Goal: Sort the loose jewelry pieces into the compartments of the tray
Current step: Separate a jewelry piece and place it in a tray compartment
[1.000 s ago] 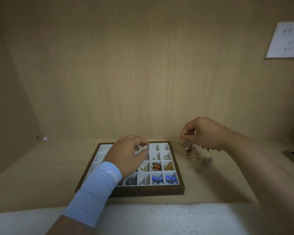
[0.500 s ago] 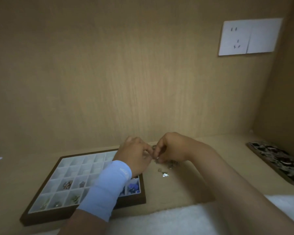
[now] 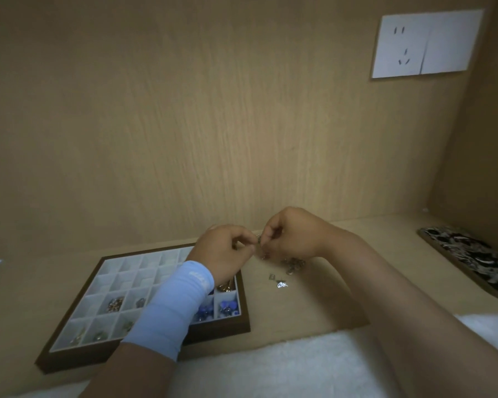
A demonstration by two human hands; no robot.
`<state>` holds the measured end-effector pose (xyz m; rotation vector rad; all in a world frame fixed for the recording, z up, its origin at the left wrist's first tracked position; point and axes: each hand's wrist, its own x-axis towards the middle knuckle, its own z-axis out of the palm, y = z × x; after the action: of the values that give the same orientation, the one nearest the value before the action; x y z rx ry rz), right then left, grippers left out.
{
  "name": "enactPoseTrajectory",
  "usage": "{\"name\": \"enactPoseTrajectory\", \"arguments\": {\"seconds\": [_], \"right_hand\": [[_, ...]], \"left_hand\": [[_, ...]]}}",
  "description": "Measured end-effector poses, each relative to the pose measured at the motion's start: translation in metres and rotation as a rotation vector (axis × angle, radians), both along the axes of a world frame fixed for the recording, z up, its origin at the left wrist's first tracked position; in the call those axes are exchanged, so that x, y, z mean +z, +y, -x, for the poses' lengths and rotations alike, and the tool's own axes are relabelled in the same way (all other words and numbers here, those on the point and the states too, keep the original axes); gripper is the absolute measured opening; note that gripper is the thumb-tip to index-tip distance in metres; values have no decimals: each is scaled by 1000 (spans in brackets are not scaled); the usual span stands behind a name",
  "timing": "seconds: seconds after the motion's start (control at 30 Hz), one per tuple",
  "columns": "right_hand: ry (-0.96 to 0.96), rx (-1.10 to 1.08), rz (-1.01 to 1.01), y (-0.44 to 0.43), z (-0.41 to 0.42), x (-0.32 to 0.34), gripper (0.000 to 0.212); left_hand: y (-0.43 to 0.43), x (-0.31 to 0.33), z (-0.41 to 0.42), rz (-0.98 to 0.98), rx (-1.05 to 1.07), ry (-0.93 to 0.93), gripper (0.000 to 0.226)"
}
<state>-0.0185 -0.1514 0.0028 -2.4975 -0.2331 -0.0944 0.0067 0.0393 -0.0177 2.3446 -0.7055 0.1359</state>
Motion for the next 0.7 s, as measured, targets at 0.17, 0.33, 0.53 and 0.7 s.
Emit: {"name": "enactPoseTrajectory", "arguments": {"seconds": [0.17, 0.33, 0.53, 0.7], "right_hand": [[-73, 13, -451, 7, 2, 13, 8], [-157, 36, -580, 15, 3, 18, 3], [-294, 40, -447, 31, 5, 23, 3], [-291, 83, -394, 51, 8, 19, 2]], "left_hand": [[1, 16, 0, 398, 17, 227, 11], [9, 26, 0, 570, 17, 332, 9], [26, 36, 4, 540, 4, 336, 11], [55, 43, 13, 415, 20, 273, 14]]}}
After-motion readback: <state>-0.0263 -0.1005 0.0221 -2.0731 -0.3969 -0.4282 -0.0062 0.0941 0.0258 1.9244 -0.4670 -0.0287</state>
